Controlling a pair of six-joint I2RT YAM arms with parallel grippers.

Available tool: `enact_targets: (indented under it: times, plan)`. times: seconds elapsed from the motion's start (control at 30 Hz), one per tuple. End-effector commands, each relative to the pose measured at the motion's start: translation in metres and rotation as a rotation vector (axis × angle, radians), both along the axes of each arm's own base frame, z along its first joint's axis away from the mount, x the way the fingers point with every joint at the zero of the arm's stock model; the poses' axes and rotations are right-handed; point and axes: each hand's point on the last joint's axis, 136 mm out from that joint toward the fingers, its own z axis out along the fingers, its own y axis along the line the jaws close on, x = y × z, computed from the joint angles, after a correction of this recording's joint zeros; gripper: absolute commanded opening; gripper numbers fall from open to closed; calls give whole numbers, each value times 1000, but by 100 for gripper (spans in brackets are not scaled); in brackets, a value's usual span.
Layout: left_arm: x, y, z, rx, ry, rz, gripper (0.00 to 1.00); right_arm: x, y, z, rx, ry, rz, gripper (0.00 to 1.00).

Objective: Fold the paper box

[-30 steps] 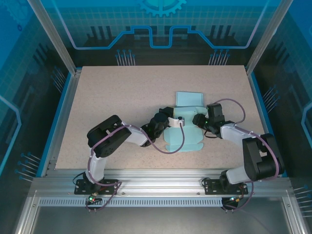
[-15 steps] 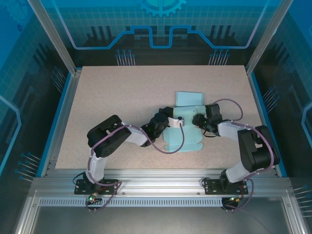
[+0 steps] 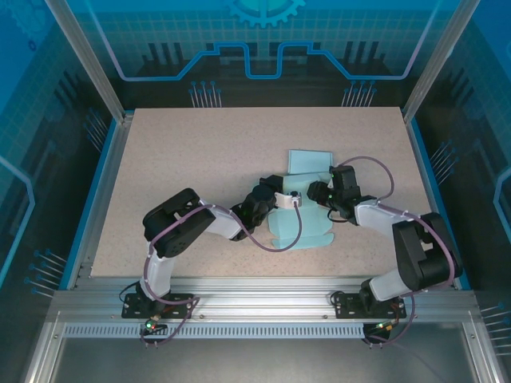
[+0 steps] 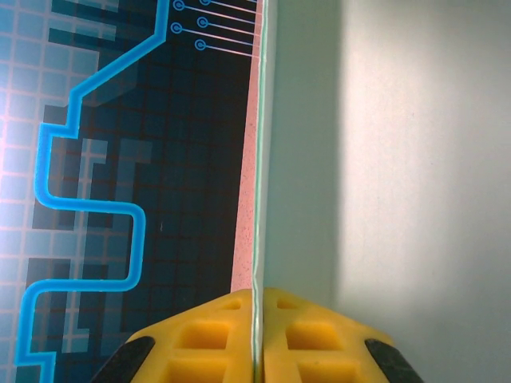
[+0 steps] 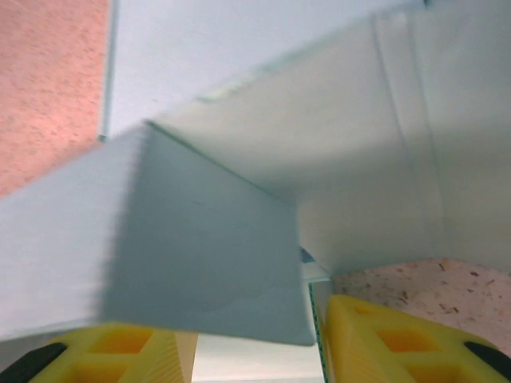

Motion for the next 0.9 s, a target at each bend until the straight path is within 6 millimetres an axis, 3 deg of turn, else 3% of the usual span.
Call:
enact_targets:
  times: [0.0, 0.3, 0.43, 0.53, 0.7, 0.87]
  plan:
    - [-5, -7, -13, 30, 18, -29, 10, -5, 6, 9, 9, -26, 27, 48]
    - [-3, -9, -10, 29, 10, -32, 10, -10, 9, -8, 16, 35, 38, 56]
    - [-5, -7, -11, 47, -11, -43, 10, -20, 7, 11, 11, 16, 69, 60]
    - [-6, -8, -7, 45, -43, -52, 10, -31, -10, 37, 0, -21, 60, 71]
    - [-6, -9, -5, 57, -121, -57, 10, -45, -56, 73, 5, -79, -20, 77]
    - [-7, -11, -5, 71, -155, -69, 10, -27, -100, 75, -37, -29, -113, 73]
